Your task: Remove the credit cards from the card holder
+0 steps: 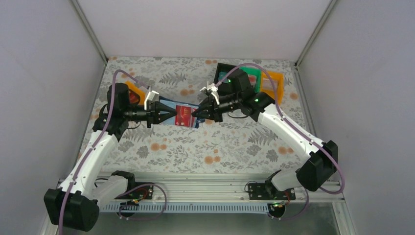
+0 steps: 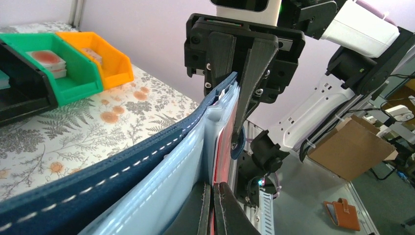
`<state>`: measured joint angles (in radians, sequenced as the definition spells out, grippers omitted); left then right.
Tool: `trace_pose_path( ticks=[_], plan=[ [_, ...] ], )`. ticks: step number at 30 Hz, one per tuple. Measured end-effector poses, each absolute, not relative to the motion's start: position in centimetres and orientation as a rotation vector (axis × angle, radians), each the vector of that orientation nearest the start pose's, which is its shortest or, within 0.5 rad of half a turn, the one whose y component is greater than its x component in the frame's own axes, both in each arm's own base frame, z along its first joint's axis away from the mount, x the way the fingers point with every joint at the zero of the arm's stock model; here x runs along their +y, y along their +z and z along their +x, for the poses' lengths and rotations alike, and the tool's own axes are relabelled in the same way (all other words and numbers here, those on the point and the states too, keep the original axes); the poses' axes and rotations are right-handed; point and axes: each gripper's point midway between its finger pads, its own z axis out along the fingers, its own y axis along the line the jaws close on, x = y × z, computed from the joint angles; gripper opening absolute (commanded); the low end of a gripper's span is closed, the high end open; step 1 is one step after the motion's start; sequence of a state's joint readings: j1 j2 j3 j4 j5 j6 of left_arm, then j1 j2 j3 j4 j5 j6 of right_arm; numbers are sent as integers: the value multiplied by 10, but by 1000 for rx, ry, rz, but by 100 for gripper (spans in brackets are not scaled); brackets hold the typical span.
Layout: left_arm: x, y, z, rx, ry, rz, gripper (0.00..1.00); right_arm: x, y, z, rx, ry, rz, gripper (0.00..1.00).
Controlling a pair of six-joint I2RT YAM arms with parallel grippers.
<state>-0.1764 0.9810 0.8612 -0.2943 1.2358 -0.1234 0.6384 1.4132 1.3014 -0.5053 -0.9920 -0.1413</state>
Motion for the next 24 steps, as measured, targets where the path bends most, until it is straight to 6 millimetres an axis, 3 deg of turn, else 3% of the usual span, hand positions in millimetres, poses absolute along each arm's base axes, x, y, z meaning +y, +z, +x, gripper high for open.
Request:
trace_pose_path(
  ticks=[14,16,18,22,24],
  plan=[
    [-201,310,210,1700,-1342,925,3,318,314,205,1721,1377,-1317,4],
    [-205,311,207,1689,-1349,948,28,318,314,204,1720,1389,-1320,4],
    [-207,311,204,1679,-1354,966,35,318,314,202,1715,1402,-1324,4],
    [-211,312,200,1675,-1380,979,35,318,315,203,1711,1407,-1325,4],
    [-211,312,200,1673,-1382,981,26,319,315,202,1708,1415,-1327,4]
  ],
)
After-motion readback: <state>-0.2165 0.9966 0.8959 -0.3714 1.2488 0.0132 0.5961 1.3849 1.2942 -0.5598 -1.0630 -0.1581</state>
